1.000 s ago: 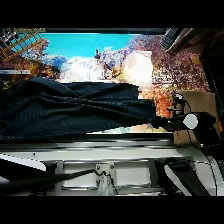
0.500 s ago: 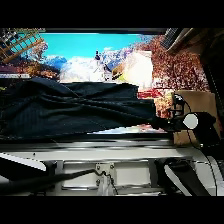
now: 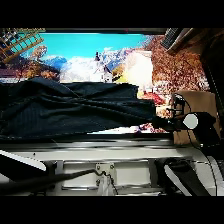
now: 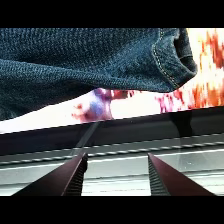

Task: Fold the clothes and pants, and hang the long-sleeved shirts on hangers.

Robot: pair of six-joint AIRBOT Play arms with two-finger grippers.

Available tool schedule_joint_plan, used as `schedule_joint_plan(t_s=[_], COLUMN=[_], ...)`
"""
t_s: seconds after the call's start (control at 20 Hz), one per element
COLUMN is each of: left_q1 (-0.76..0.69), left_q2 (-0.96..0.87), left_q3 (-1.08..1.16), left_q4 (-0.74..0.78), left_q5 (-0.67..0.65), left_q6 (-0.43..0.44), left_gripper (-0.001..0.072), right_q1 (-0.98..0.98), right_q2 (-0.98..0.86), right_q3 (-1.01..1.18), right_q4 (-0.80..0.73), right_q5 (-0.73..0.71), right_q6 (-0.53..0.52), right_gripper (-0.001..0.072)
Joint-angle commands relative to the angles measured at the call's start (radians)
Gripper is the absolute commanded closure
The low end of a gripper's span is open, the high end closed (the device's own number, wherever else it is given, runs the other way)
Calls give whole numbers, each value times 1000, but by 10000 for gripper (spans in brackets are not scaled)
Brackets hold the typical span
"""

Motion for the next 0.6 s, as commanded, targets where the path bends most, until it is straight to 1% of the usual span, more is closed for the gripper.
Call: schedule_joint_plan(t_s=[0.0, 0.05, 0.1, 0.15, 0.3, 0.4, 0.45, 0.55], left_q1=[-4, -3, -3, -3, -3, -3, -3, -4], left_q2=[-7, -6, -1, 8, 55, 89, 104, 134], left_q3=[1, 1, 1, 1, 1, 1, 1, 1], left_q4=[-142, -205, -254, -278, -282, -282, -282, -282], left_q5=[4, 3, 1, 1, -12, -35, -48, -72], left_q6=[95, 143, 182, 202, 206, 206, 206, 206], left_gripper=[541, 666, 688, 689, 690, 690, 690, 690], right_q1=[0, 0, 0, 0, 0, -2, -2, -22], right_q2=[0, 0, -1, -1, -53, -179, -256, -449], right_q3=[1, 1, 1, 1, 14, 69, 109, 235], right_q4=[-4, -4, -4, -4, -37, -14, -17, -10], right_q5=[-12, -22, -35, -61, -204, -295, -338, -403], right_q6=[0, 0, 0, 2, 31, 7, -12, -34], right_gripper=[279, 279, 279, 280, 279, 270, 226, 222])
